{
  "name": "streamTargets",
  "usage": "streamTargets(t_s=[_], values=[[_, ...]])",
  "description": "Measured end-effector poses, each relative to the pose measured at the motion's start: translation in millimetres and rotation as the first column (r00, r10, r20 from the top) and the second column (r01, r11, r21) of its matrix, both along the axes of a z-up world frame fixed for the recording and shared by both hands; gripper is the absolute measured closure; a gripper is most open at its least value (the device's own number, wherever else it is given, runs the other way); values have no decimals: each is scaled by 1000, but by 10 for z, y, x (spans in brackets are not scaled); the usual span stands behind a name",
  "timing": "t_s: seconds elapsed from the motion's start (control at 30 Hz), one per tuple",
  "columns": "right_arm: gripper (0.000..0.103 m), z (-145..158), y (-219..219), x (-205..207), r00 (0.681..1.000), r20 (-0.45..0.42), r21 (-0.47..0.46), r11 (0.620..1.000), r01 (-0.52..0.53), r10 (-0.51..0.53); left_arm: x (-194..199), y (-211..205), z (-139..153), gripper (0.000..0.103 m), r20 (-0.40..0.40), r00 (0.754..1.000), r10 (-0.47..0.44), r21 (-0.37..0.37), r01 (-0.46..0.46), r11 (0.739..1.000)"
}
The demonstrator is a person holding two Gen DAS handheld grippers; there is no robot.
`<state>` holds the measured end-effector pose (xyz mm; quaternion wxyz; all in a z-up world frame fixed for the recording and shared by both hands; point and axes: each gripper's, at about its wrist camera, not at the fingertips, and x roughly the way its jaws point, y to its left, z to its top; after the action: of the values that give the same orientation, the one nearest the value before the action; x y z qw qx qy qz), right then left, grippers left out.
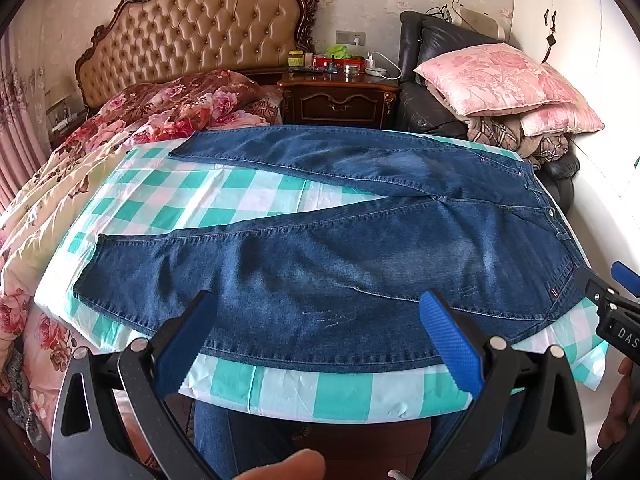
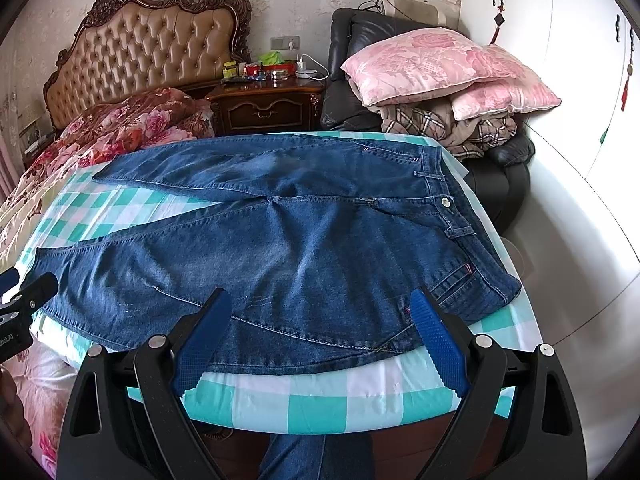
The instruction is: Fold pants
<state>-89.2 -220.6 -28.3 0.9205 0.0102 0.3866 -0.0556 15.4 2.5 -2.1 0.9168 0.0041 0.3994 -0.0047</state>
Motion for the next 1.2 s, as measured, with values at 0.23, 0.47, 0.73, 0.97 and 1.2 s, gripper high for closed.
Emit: streamTargets(t_s=[0.23,0.47,0.73,0.97,1.2], values=[[16,-1,-2,0,1000,-1,0,1000,0,0,-1,-5,-1,2,-2,1000,1,-3,-1,1000],[16,-10,-7,-2,1000,-2,2,1000,1,-1,-17,-13,-12,2,-6,1000,-1,-8,1,1000],[15,-19,-7,-11,1000,-5,1,1000,1,-1,-16,-5,-24,2,-8,1000,-1,-8,1,1000],[16,-31,-15,-18,1000,-7,1,1000,5,-5,-15,-5,-42,2,-11,1000,1,-10,-1,1000],[16,-54,-49,-10,1000,-13,4,1000,7,-7,-13,-28,-56,2,-14,1000,-3,-10,3,1000]])
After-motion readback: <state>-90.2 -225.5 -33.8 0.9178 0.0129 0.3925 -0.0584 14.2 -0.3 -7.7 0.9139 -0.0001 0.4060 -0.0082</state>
